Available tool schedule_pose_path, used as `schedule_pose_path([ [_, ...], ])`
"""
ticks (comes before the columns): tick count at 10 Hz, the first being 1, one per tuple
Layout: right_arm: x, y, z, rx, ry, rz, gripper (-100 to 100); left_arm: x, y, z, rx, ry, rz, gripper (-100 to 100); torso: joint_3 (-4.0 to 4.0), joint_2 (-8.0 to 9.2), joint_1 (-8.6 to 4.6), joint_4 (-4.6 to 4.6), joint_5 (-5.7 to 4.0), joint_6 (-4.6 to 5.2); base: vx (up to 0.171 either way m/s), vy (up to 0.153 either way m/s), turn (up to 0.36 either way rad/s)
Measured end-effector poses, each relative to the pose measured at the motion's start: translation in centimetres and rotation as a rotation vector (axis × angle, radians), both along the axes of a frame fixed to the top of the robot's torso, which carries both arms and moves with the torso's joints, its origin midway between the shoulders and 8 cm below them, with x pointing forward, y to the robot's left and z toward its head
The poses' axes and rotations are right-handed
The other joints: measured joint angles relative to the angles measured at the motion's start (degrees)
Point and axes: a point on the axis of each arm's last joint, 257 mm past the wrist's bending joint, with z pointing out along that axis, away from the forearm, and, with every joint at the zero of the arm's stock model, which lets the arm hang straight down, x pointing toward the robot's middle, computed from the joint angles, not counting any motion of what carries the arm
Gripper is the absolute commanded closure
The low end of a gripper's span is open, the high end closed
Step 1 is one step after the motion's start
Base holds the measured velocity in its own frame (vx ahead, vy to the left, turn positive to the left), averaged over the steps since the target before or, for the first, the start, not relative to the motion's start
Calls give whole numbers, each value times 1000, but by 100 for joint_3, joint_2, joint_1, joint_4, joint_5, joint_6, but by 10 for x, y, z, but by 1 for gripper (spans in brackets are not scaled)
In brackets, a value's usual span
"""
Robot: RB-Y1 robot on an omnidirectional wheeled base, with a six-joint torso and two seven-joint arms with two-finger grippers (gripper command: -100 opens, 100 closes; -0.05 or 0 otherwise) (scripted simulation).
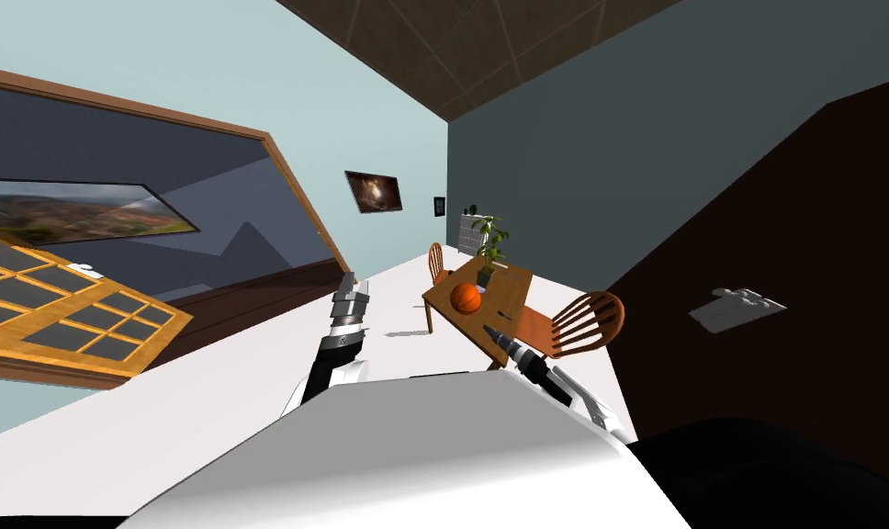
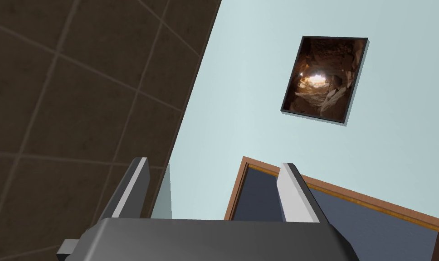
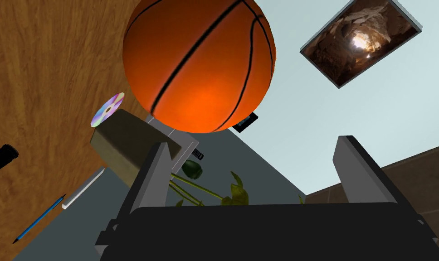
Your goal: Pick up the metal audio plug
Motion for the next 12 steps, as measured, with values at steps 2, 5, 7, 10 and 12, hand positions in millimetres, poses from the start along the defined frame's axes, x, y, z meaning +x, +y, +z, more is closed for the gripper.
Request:
schedule_pose_path([
  [2,-7,-11,-19,-34,39,0,-100,0,0,0,0,0,0,0,2,3,-5,0,-1,7,8,11,117],
  [5,-28,-30,-55,-130,120,33,-100,0,0,0,0,0,0,0,-1,-1,-1,0,0,1,17,15,202],
  [7,-51,-58,-79,-197,182,47,-100,0,0,0,0,0,0,0,-1,-1,0,0,1,3,18,18,206],
  [10,-79,-93,-112,-294,278,61,-100,0,0,0,0,0,0,0,-1,-2,-4,-1,-1,7,25,10,235],
  [12,-99,-116,-129,-361,338,76,-100,0,0,0,0,0,0,0,-3,-4,-3,-1,-1,7,27,7,213],
])
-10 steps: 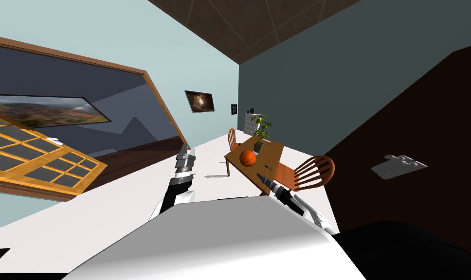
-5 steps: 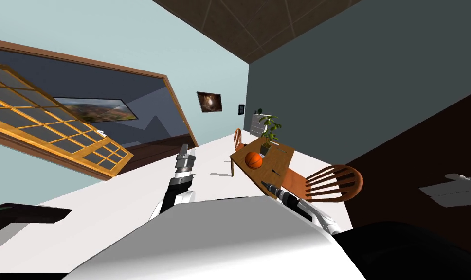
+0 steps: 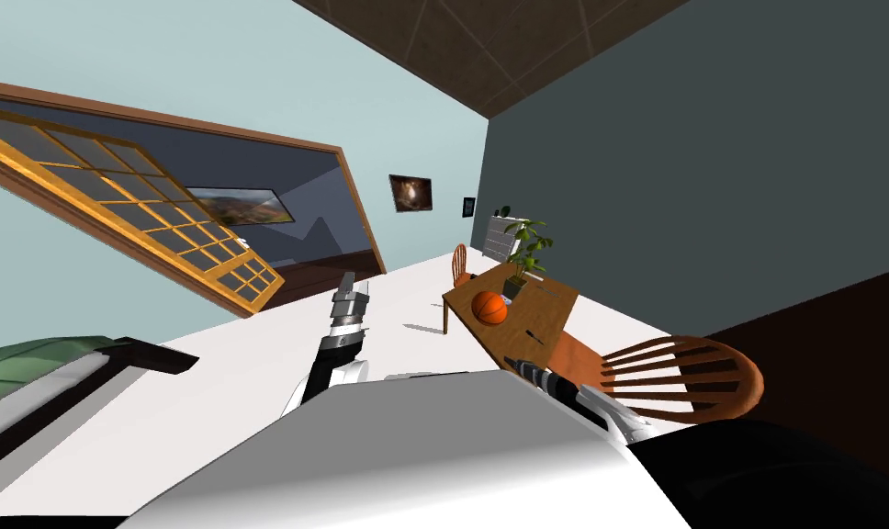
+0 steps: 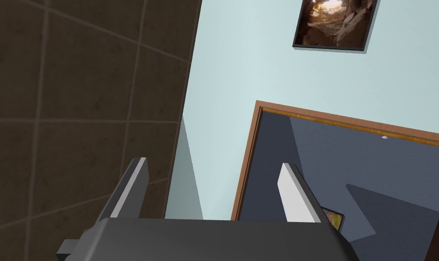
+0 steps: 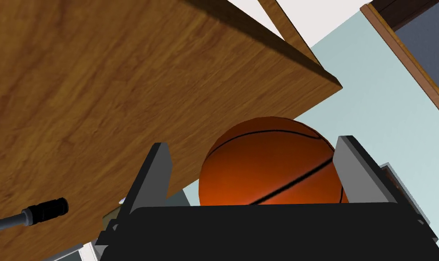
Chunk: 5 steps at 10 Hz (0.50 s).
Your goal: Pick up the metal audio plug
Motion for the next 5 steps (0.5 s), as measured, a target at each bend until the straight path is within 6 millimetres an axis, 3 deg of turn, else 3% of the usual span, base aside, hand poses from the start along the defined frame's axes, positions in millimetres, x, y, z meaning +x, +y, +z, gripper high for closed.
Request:
schedule_pose_path([
  [3,-33,-36,-17,-101,93,35,-100,0,0,0,0,0,0,0,0,-1,2,1,1,-5,28,7,186],
  [4,-39,-42,-21,-119,107,41,-100,0,0,0,0,0,0,0,0,-1,2,0,0,2,14,4,-30],
  [5,-41,-49,-25,-129,116,40,-100,0,0,0,0,0,0,0,2,4,1,1,0,3,22,11,291],
])
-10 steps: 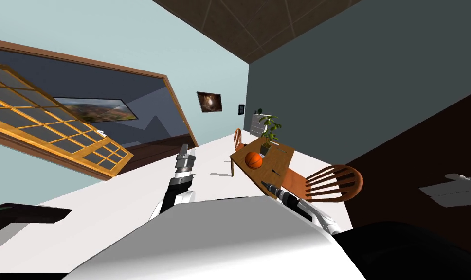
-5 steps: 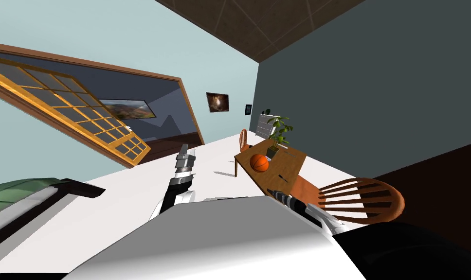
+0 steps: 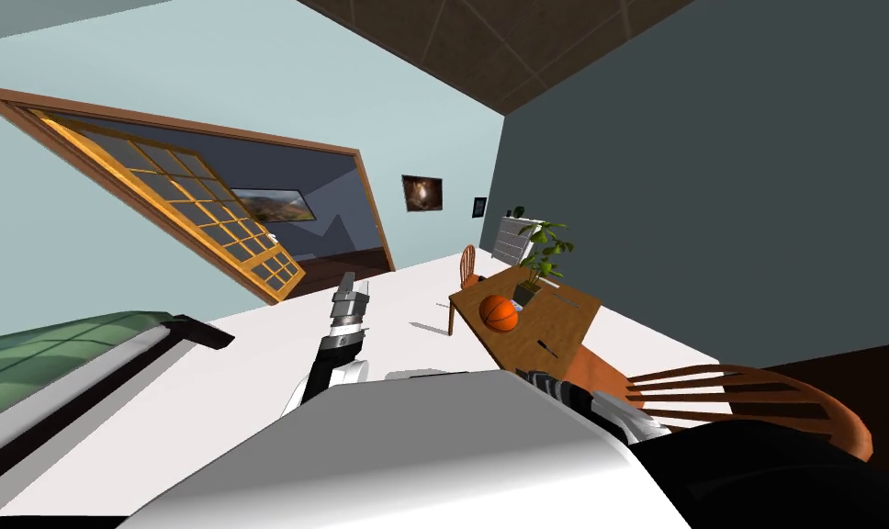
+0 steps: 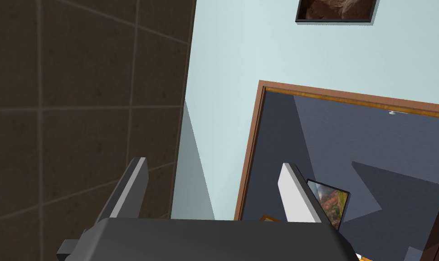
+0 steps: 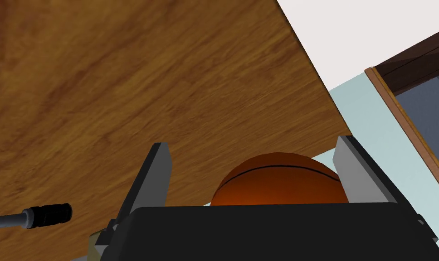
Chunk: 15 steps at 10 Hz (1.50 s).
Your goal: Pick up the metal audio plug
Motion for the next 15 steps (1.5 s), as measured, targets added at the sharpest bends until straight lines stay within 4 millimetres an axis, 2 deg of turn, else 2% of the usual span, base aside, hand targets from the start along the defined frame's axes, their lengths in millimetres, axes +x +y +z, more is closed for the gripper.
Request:
schedule_pose_path([
  [5,-62,-68,-20,-155,153,32,-100,0,0,0,0,0,0,0,-3,-7,-2,-1,0,-7,29,-2,190],
  [6,-73,-79,-19,-178,175,36,-100,0,0,0,0,0,0,0,-2,-4,-2,-1,1,2,11,-4,-48],
  [7,-76,-85,-20,-188,183,32,-100,0,0,0,0,0,0,0,1,2,-1,1,-1,2,19,-2,257],
  [9,-98,-111,-24,-247,246,63,-100,0,0,0,0,0,0,0,-5,-11,-5,-1,0,-8,54,-19,369],
  [10,-119,-129,-20,-287,293,77,-100,0,0,0,0,0,0,0,-10,-18,-10,-3,0,-5,52,-35,82],
  [15,-168,-176,-13,-383,410,95,-100,0,0,0,0,0,0,0,-4,-7,-14,-1,-4,2,23,-28,106],
])
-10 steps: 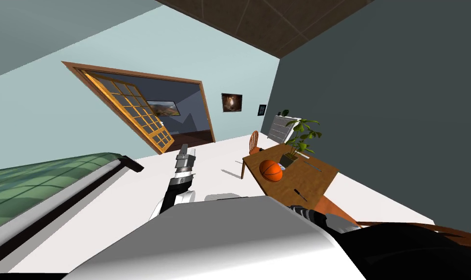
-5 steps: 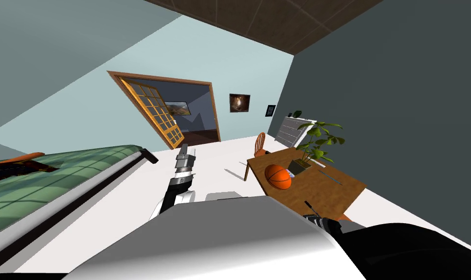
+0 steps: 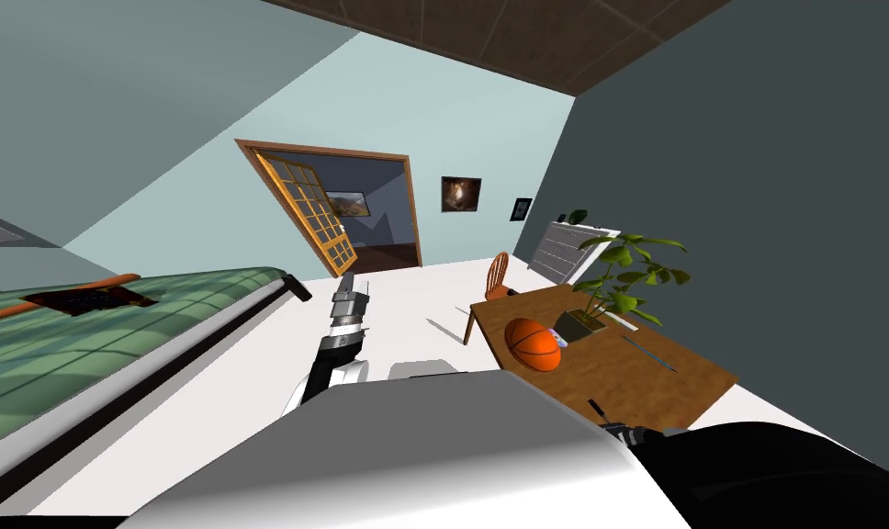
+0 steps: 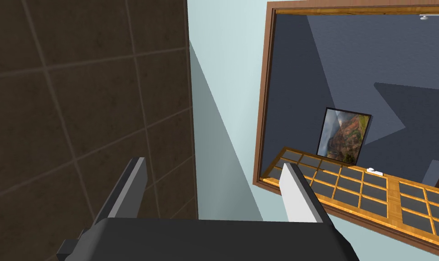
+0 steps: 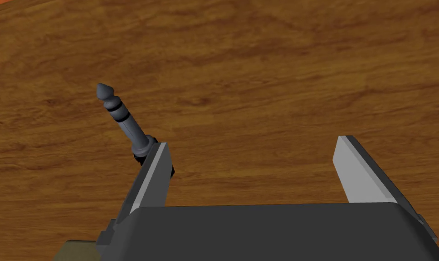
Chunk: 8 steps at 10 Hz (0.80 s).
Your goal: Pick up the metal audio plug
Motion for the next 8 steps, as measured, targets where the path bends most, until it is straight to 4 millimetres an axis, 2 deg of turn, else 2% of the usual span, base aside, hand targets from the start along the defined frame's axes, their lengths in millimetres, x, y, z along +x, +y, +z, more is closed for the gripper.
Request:
schedule_pose_path([
  [4,-32,-18,2,-39,73,16,-100,0,0,0,0,0,0,0,-1,-1,-7,0,-2,0,31,-53,151],
  [8,-61,-19,-2,-48,139,33,-100,0,0,0,0,0,0,0,3,4,-12,1,-2,-1,20,-63,95],
])
